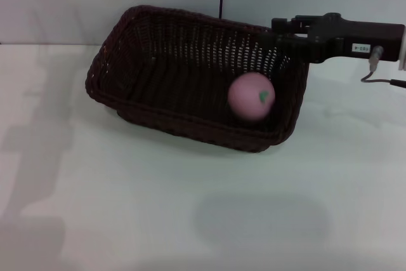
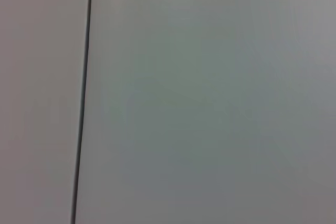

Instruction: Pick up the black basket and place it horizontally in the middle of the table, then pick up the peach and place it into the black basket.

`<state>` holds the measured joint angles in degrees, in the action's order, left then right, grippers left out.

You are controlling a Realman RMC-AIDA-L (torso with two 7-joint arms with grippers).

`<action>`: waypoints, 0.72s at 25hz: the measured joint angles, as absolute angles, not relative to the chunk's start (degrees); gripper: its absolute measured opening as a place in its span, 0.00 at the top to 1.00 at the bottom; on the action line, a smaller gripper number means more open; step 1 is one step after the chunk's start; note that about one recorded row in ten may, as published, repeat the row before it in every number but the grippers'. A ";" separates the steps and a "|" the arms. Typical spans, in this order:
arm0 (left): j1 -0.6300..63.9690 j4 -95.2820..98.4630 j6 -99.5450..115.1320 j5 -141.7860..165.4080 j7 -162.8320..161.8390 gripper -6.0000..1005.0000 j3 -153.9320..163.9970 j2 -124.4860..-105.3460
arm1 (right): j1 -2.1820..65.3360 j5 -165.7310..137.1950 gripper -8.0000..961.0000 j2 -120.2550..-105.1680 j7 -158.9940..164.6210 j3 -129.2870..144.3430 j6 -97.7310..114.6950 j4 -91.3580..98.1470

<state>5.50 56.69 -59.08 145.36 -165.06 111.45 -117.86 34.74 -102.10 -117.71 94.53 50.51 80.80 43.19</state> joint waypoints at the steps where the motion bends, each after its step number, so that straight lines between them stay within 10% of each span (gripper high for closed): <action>1: 5.53 56.69 -59.08 145.37 -165.06 0.19 111.45 -117.86 | 34.40 -102.00 0.60 -117.74 94.50 49.67 81.12 43.28; 4: 5.55 56.69 -59.08 145.37 -165.06 0.19 111.42 -117.86 | 33.28 -101.11 0.46 -117.98 93.73 47.24 82.09 43.42; 18: 4.19 53.50 -62.41 145.24 -165.06 0.19 109.39 -117.76 | 14.46 -68.26 0.46 -118.56 60.84 26.99 92.81 25.30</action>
<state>4.19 53.50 -62.41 145.24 -165.06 109.39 -117.76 14.46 -68.26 -118.56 60.84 26.99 92.81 25.30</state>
